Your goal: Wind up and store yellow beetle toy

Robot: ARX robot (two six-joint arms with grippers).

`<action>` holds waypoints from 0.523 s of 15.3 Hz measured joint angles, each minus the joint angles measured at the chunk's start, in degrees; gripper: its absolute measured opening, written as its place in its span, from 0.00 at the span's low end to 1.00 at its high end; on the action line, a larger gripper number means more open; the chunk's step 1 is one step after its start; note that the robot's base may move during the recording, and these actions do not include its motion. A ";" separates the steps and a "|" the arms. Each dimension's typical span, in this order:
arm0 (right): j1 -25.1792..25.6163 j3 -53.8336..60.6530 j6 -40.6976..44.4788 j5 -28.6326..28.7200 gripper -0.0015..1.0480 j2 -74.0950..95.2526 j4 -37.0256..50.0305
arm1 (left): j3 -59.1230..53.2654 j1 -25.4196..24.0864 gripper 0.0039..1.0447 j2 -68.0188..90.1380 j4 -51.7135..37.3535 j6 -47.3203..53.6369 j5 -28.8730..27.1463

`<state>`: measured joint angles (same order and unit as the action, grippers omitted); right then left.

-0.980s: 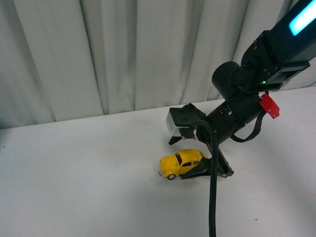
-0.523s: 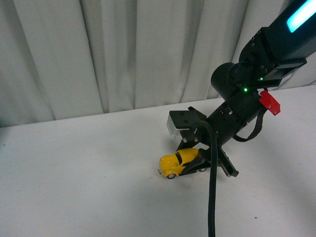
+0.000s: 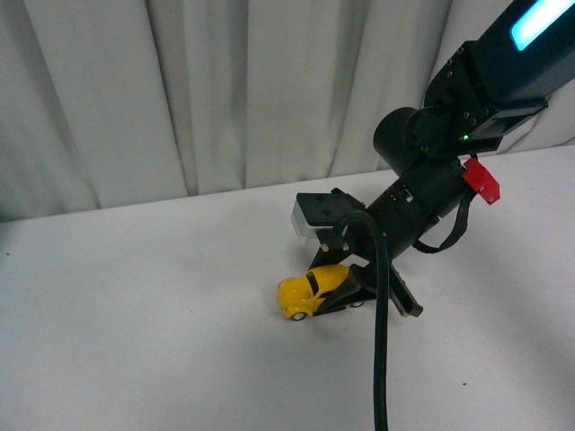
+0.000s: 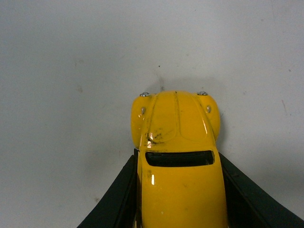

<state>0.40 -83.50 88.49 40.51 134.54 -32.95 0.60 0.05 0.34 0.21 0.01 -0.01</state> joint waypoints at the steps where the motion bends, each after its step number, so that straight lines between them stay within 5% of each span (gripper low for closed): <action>1: 0.42 0.42 0.00 0.31 0.40 0.00 0.28 | 0.00 0.00 0.94 0.00 0.00 0.00 -0.02; 8: 6.69 7.93 0.07 3.48 0.40 -2.03 5.07 | 0.00 0.00 0.94 0.00 0.02 0.00 0.00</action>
<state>7.09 -75.57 88.55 43.99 132.51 -27.88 0.60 0.05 0.34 0.23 0.01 -0.01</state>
